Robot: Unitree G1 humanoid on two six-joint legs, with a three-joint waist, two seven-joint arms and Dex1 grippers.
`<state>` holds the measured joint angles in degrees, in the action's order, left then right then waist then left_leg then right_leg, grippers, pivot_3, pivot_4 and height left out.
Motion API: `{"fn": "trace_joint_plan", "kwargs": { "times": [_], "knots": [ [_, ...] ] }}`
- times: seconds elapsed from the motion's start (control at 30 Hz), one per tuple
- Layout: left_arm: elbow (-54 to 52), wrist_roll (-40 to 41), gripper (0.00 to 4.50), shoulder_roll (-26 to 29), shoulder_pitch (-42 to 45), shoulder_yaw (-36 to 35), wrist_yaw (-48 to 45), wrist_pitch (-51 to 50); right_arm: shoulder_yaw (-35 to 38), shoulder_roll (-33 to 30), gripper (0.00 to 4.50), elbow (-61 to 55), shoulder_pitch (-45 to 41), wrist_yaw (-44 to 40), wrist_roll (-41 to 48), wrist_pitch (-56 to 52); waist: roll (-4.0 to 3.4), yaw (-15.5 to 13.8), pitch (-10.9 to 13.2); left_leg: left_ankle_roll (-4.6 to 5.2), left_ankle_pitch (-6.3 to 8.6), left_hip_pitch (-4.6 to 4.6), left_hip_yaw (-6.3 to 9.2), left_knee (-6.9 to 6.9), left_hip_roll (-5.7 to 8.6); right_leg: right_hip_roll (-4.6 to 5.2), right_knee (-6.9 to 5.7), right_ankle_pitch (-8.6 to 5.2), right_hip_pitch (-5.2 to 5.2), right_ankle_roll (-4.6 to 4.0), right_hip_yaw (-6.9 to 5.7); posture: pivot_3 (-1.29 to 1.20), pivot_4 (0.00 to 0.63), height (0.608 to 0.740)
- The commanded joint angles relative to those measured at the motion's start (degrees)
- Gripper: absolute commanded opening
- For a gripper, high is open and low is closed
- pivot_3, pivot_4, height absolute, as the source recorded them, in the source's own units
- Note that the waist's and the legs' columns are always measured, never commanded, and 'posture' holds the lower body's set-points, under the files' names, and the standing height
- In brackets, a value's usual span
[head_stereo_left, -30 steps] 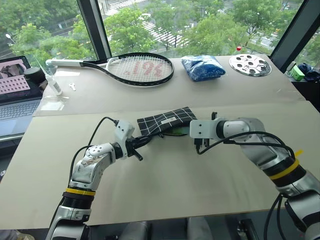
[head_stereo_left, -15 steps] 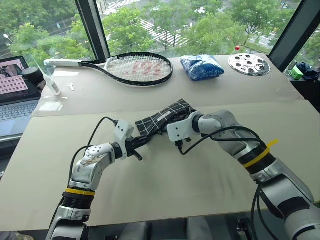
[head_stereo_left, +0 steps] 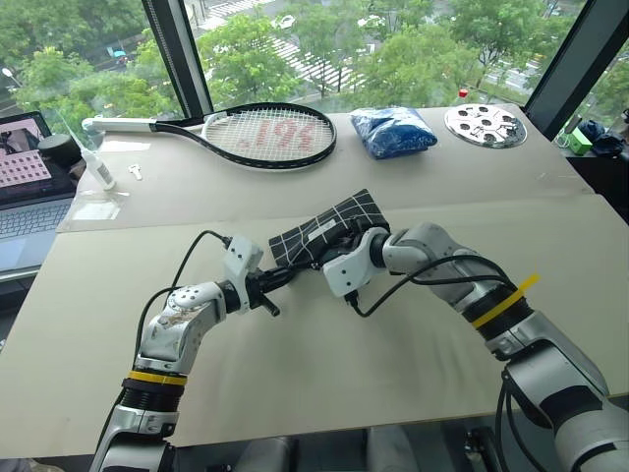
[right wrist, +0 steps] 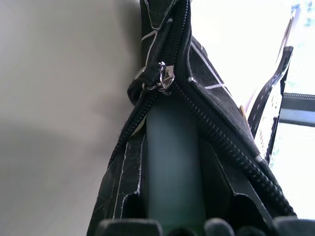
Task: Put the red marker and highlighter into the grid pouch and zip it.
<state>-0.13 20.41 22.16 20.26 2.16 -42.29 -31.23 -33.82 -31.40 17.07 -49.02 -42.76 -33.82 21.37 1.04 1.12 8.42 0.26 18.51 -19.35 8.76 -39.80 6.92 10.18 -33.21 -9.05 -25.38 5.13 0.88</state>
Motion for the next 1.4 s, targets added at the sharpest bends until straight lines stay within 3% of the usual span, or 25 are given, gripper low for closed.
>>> {"fn": "trace_joint_plan", "kwargs": {
  "times": [0.03,0.07,0.27,0.43,0.57,0.67,0.77,0.97,1.4],
  "knots": [
    [-2.29,1.24,0.00,-0.22,1.11,-0.81,-0.12,0.38,3.51,0.73,2.86,-0.27,0.38,-3.26,4.71,-3.13,0.00,0.00,0.00,0.00,0.00,0.00,0.00,0.00,0.01,0.00,0.00,0.00,0.00,0.00,0.00,0.00,0.150,0.740],
    [-2.38,1.27,0.00,-0.23,1.03,-0.87,-0.03,0.34,5.01,0.62,3.10,-0.35,0.17,-3.54,6.26,-3.75,0.00,-0.02,0.00,0.00,0.00,0.00,0.01,0.00,0.00,0.00,0.00,0.00,0.00,0.00,0.01,0.00,0.150,0.740],
    [-3.02,2.09,0.00,-0.56,0.48,-2.02,1.06,-0.44,16.49,-0.85,3.10,-6.12,1.47,-10.16,21.30,-15.49,0.00,-0.16,0.00,0.00,0.00,-0.01,0.05,0.00,0.00,0.00,0.01,0.01,0.02,-0.01,0.00,0.00,0.150,0.740],
    [-4.25,3.23,0.00,-0.24,0.00,-2.90,1.75,-1.68,29.28,-5.97,3.10,-24.03,11.70,-19.74,43.48,-39.82,0.00,-0.45,0.00,0.01,0.01,-0.04,0.13,0.06,0.00,0.00,0.01,0.01,0.05,-0.01,-0.05,0.00,0.150,0.740],
    [-4.75,3.50,0.00,0.10,-0.27,-3.12,1.74,-2.29,34.90,-9.92,3.10,-35.03,22.55,-20.68,55.41,-57.27,0.00,-0.56,0.00,0.06,0.04,-0.16,0.19,0.03,0.00,0.01,0.03,0.01,0.03,-0.01,-0.08,0.00,0.150,0.740],
    [-4.32,3.52,0.00,0.14,0.39,-3.07,1.62,-2.59,33.12,-9.09,3.10,-39.66,29.73,-17.22,57.19,-62.43,0.00,-0.70,0.00,0.09,0.06,-0.11,0.17,0.03,-0.02,0.01,0.03,0.01,0.05,-0.01,-0.07,0.00,0.150,0.740],
    [-3.72,3.57,0.00,0.04,1.37,-3.01,1.56,-2.78,28.80,-4.91,3.10,-38.57,31.37,-10.68,53.71,-63.25,0.00,-0.32,0.00,0.09,0.07,-0.01,-0.01,-0.01,-0.03,0.02,0.02,0.01,0.03,-0.01,0.08,0.00,0.150,0.740],
    [-4.17,4.31,0.00,-0.04,2.67,-3.03,1.02,-3.72,20.76,8.20,3.10,-27.01,24.10,4.39,43.68,-58.26,0.00,-0.34,0.00,-0.03,0.00,0.08,-0.06,-0.10,-0.03,0.00,-0.04,0.09,0.08,-0.07,0.11,0.00,0.150,0.740],
    [-4.98,4.62,0.00,0.52,2.27,-3.21,1.61,-3.92,16.88,19.95,3.10,-17.52,14.73,6.15,42.69,-55.95,-0.01,-0.07,-0.01,-0.08,-0.03,-0.02,0.10,0.00,-0.02,-0.02,-0.05,0.12,-0.06,-0.08,-0.02,0.00,0.150,0.740]
  ]
}}
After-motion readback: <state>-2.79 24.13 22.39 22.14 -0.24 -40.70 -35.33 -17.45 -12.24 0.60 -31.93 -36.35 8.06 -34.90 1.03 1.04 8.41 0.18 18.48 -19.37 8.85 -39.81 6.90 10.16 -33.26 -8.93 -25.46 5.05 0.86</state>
